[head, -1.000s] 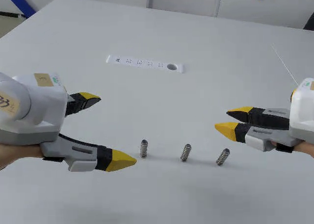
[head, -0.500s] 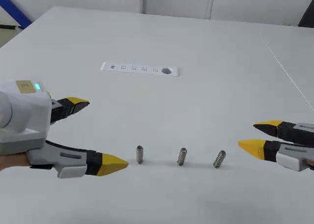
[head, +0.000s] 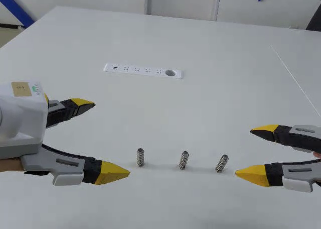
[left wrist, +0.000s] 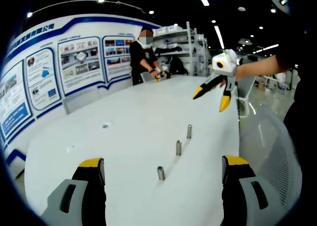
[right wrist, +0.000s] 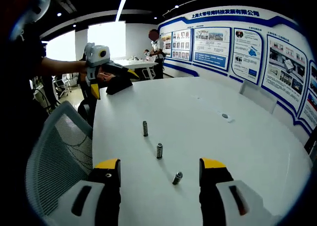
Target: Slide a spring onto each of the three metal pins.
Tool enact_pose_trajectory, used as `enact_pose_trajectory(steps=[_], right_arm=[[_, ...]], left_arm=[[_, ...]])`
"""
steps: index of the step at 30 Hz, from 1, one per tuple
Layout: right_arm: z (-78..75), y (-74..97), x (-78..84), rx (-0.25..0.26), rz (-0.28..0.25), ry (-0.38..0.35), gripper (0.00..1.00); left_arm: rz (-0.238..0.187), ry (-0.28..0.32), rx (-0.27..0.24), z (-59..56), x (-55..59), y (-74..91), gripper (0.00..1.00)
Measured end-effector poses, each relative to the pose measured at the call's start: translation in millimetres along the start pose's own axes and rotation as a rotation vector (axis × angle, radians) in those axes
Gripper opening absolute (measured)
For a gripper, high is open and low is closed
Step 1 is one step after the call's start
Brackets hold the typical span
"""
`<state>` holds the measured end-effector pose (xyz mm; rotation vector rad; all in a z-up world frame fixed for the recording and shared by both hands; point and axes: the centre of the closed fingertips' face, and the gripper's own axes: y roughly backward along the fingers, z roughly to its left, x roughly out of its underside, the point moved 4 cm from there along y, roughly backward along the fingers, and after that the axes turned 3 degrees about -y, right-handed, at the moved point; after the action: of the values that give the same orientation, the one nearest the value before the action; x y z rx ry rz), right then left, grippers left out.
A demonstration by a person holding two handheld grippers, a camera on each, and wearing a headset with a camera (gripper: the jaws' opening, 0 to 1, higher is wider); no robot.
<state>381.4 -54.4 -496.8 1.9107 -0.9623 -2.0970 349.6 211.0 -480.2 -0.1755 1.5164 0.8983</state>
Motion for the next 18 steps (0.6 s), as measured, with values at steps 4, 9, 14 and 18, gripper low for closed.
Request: enact_pose_trajectory(steps=[4, 9, 14, 18], right_arm=[[-1.0, -0.2, 3.6, 0.0, 0.048, 0.06, 0.73], [-3.5, 1.9, 8.5, 0.015, 0.096, 0.115, 0.8], [-9.6, 6.2, 6.6, 0.071, 0.108, 0.156, 0.83], [-13.1, 9.4, 3.0, 0.088, 0.091, 0.152, 0.88]], left_arm=[[0.026, -0.02, 0.009, -0.7, 1.8, -1.3, 1.0], [0.047, -0.018, 0.022, -4.6, 6.7, -5.5, 1.0], [0.04, 0.013, 0.034, -8.0, 7.6, -9.6, 1.0], [0.049, 0.01, 0.044, -8.9, 7.3, -13.2, 1.0]])
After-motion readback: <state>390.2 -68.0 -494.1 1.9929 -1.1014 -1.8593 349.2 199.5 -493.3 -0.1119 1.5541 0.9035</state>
